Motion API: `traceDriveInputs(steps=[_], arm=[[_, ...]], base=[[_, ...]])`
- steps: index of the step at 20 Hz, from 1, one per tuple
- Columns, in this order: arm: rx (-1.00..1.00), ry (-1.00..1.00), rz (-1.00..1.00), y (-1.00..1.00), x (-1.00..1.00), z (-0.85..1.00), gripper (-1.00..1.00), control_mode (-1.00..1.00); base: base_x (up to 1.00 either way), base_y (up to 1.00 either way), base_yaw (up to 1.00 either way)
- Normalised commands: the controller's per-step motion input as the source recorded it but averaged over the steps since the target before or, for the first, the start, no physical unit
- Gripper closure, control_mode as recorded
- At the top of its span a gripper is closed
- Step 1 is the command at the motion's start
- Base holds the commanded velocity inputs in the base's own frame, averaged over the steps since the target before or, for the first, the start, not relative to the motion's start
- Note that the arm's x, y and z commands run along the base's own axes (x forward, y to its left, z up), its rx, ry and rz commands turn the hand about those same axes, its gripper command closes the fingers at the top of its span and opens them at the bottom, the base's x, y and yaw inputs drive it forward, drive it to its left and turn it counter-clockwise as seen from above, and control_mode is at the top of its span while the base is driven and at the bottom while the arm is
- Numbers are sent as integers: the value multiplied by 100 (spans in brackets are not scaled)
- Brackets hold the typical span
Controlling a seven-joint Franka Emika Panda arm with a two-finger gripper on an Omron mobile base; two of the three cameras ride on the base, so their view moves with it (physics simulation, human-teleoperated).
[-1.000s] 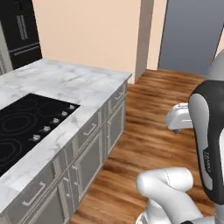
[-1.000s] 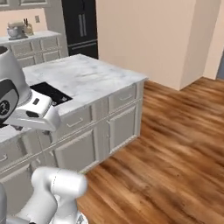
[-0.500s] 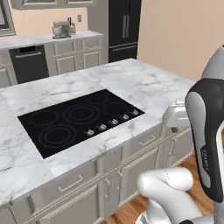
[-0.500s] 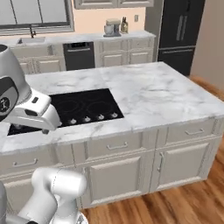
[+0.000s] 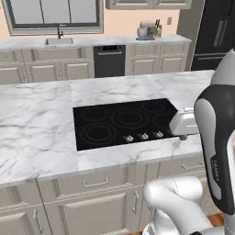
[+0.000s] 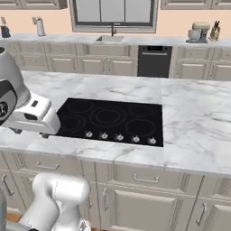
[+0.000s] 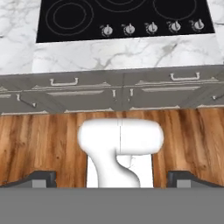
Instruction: Navigate to the stove.
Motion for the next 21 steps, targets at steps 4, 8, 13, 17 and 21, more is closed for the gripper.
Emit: traceDriveInputs(steps=[4, 8, 13, 17, 21], arm=[[0, 0, 0, 0, 0, 0, -100, 100], [0, 0, 0, 0, 0, 0, -100, 100], [0, 0, 0, 0, 0, 0, -100, 100], [0, 0, 0, 0, 0, 0, -100, 100], [0, 0, 0, 0, 0, 0, -100, 100]], base=[[64, -76, 34], [68, -13, 28], [57, 0, -4], [51, 1, -16], [71, 7, -13]])
